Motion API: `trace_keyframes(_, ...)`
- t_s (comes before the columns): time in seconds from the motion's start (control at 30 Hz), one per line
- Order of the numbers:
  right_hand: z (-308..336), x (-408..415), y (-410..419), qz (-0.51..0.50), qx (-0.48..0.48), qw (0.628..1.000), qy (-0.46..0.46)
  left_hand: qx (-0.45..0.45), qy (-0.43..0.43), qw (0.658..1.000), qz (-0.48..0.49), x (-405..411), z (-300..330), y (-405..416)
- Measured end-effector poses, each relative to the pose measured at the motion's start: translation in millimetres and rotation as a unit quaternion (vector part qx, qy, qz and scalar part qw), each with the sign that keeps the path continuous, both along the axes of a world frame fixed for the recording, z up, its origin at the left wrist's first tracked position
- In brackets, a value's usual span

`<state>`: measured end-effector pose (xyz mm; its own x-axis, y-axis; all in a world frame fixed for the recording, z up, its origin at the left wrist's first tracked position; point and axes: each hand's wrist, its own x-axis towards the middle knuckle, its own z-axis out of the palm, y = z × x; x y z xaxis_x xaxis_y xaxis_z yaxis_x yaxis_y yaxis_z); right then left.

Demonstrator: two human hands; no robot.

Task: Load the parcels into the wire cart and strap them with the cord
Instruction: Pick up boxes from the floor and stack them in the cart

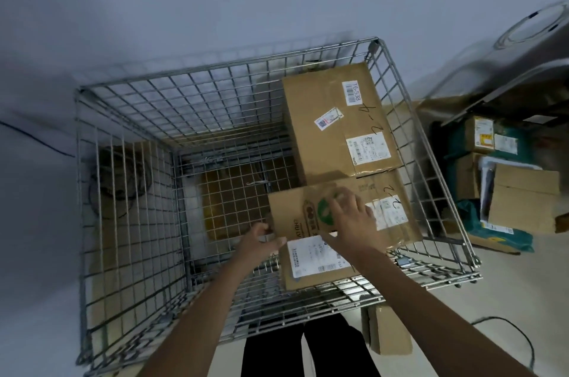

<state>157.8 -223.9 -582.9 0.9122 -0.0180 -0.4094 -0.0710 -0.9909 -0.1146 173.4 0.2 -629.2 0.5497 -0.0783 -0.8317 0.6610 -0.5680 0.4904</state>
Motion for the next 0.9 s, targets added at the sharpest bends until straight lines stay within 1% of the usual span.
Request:
trace_keyframes(0.07, 2, 11, 32, 0.055, 0.018, 0.998, -0.026, -0.004, -0.01, 1.0, 0.029, -2, -3, 13)
trace_keyframes(0.17, -1, 21, 91, 0.101, 0.061, 0.991, -0.057, 0.032, -0.028, 0.998, 0.046, -9, -5, 47)
trace_keyframes(0.3, -16, 17, 160, 0.143, 0.115, 0.983, 0.013, 0.115, -0.035, 0.991, 0.066, -20, -7, 106)
trace_keyframes(0.33, -23, 13, 175, 0.135, 0.124, 0.982, 0.043, 0.132, -0.034, 0.989, 0.059, -23, -9, 121)
trace_keyframes(0.4, -46, 2, 202, 0.06, 0.143, 0.974, 0.167, 0.155, -0.013, 0.988, 0.028, -30, -18, 145)
trace_keyframes(0.47, -84, -12, 225, -0.038, 0.165, 0.944, 0.285, 0.167, 0.009, 0.986, -0.02, -36, -35, 165)
trace_keyframes(0.53, -126, -26, 236, -0.077, 0.154, 0.926, 0.336, 0.172, 0.038, 0.982, -0.069, -38, -59, 174)
trace_keyframes(0.57, -147, -30, 237, -0.079, 0.14, 0.924, 0.346, 0.172, 0.052, 0.981, -0.08, -39, -75, 175)
trace_keyframes(0.67, -198, -32, 228, -0.114, 0.096, 0.933, 0.326, 0.148, 0.054, 0.982, -0.103, -32, -116, 167)
trace_keyframes(0.77, -243, -24, 216, -0.149, 0.08, 0.947, 0.274, 0.122, 0.049, 0.983, -0.125, -24, -157, 155)
trace_keyframes(0.9, -304, -8, 211, -0.199, 0.054, 0.954, 0.219, 0.128, 0.025, 0.975, -0.179, -12, -220, 140)
